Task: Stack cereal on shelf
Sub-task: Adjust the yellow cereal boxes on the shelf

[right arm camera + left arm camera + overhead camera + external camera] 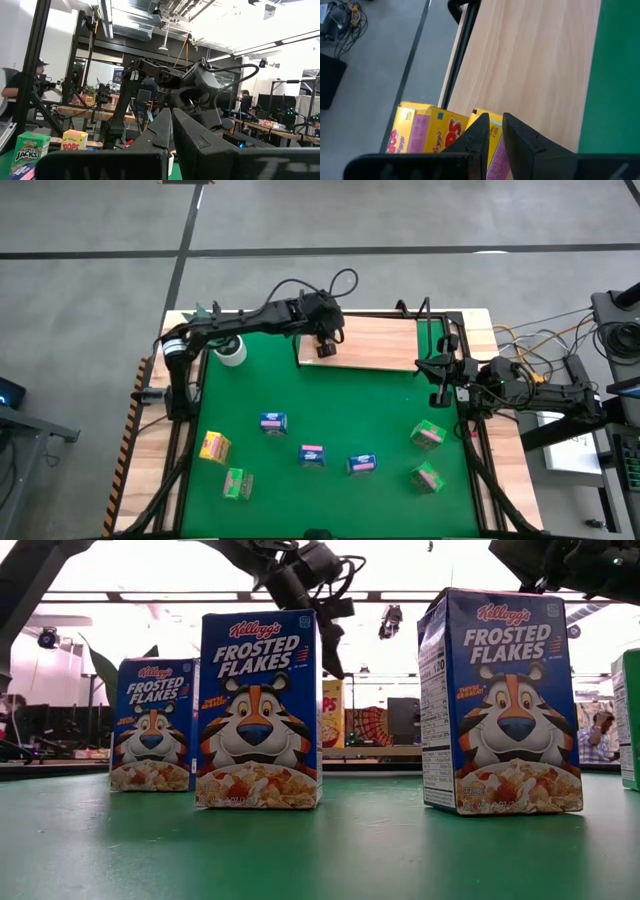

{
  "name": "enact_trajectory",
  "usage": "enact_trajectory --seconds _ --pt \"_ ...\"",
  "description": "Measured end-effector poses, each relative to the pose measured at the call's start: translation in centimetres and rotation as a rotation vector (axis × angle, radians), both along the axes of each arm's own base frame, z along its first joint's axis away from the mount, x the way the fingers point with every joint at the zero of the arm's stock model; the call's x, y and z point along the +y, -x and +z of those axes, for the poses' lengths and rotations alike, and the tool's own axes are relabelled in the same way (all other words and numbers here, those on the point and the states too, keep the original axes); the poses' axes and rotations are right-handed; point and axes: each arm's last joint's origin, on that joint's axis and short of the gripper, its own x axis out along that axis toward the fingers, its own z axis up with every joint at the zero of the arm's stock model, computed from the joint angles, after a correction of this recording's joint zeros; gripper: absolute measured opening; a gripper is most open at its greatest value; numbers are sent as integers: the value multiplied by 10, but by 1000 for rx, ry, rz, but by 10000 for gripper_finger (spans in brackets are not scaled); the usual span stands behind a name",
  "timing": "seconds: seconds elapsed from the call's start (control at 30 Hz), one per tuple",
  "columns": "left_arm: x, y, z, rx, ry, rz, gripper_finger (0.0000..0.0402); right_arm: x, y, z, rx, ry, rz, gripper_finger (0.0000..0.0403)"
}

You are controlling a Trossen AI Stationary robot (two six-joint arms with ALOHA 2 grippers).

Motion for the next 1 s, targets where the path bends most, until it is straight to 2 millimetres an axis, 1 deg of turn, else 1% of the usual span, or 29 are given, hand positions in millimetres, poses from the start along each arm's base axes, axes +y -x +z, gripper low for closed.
enact_trajectory --seconds 0.1,0.3,0.63,0.73,0.87,1.0 --pt "0 -1 0 -4 -6 4 38 0 0 0 0 0 0 9" --pt "3 1 -1 11 -50 67 38 0 0 0 0 0 0 9" --pt "2 0 0 -1 -46 67 38 0 0 0 0 0 -1 9" --pt "-1 2 8 -10 -54 57 38 0 0 0 0 0 0 9" --pt "-1 2 31 -46 -79 44 38 0 0 0 0 0 0 9" --pt "6 3 47 -65 -133 20 38 0 0 0 0 1 0 9"
